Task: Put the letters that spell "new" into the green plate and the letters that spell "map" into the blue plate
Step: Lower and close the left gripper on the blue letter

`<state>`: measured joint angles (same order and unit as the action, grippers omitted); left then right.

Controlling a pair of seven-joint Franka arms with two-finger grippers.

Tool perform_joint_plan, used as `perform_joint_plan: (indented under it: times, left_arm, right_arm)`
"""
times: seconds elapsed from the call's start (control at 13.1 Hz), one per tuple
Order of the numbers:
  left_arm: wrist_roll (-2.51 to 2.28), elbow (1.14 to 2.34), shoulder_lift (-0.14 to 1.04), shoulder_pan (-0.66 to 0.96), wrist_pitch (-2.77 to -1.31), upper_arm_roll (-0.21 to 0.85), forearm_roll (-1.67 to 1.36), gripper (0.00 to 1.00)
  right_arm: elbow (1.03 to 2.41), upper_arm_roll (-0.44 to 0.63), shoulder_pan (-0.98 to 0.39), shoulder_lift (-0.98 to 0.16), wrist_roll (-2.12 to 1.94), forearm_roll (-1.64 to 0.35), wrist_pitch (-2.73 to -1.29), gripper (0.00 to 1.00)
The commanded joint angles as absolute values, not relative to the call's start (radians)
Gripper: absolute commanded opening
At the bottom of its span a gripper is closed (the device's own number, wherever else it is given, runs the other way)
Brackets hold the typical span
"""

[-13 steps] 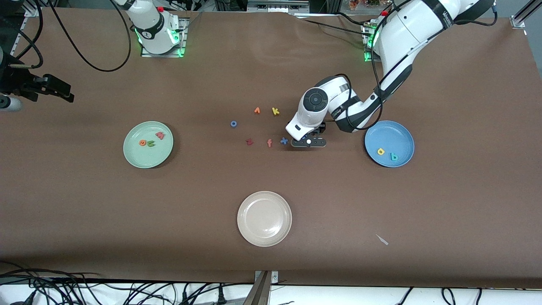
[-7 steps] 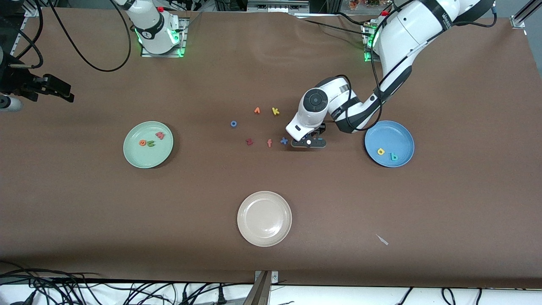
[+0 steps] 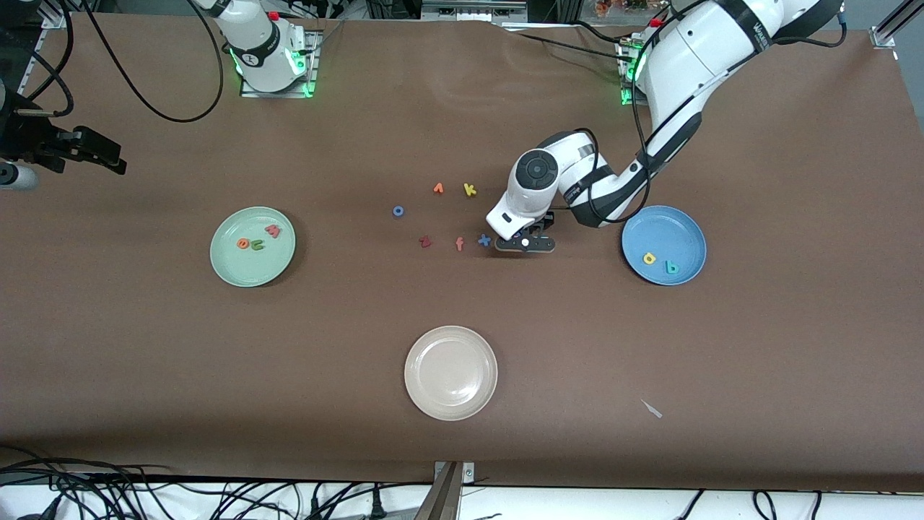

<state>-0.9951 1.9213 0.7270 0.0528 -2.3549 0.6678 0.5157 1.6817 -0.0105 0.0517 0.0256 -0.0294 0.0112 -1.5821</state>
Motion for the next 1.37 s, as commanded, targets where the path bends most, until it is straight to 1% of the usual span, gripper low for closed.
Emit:
perform_joint_plan:
  times: [0.0, 0.15, 0.3, 0.53, 0.76, 0.99, 1.14, 1.22, 1.29]
  left_arm:
    - [-0.999, 1.911, 0.752, 0.055, -2.358, 0.66, 0.561, 0.44]
    - [-0.999, 1.911, 0.753, 0.055, -2.358, 0.66, 0.561, 0.39]
    - [-0.999, 1.911, 0.753, 0.055, -2.358, 0.66, 0.561, 0.37]
    - [-1.0, 1.911, 0.753, 0.055, -2.358, 0.66, 0.561, 0.3]
    - [-1.002, 1.91, 0.75, 0.051, -2.356, 0.661, 0.561, 0.3]
    - [-1.0, 1.907, 0.714, 0.026, -2.347, 0.67, 0.545, 0.3]
    - [-1.0, 1.907, 0.698, -0.02, -2.335, 0.707, 0.54, 0.3]
    - [-1.0, 1.907, 0.696, -0.058, -2.307, 0.741, 0.54, 0.3]
    - [-0.99, 1.907, 0.695, -0.119, -2.263, 0.8, 0.54, 0.3]
  right_arm:
    - [1.667, -0.009, 0.055, 0.025, -0.043, -0.005, -1.566, 1.0]
    - [1.667, -0.009, 0.055, 0.023, -0.043, -0.005, -1.566, 1.0]
    - [1.667, -0.009, 0.055, 0.025, -0.043, -0.005, -1.566, 1.0]
    - [1.667, -0.009, 0.055, 0.025, -0.043, -0.005, -1.566, 1.0]
    - [1.667, -0.009, 0.055, 0.023, -0.043, -0.005, -1.566, 1.0]
    - [1.667, -0.009, 0.055, 0.023, -0.043, -0.005, -1.566, 1.0]
    - [1.667, -0.009, 0.055, 0.025, -0.043, -0.005, -1.566, 1.0]
    - [1.667, -0.009, 0.054, 0.025, -0.043, -0.005, -1.566, 1.0]
    - [1.667, -0.009, 0.055, 0.023, -0.043, -0.005, -1.566, 1.0]
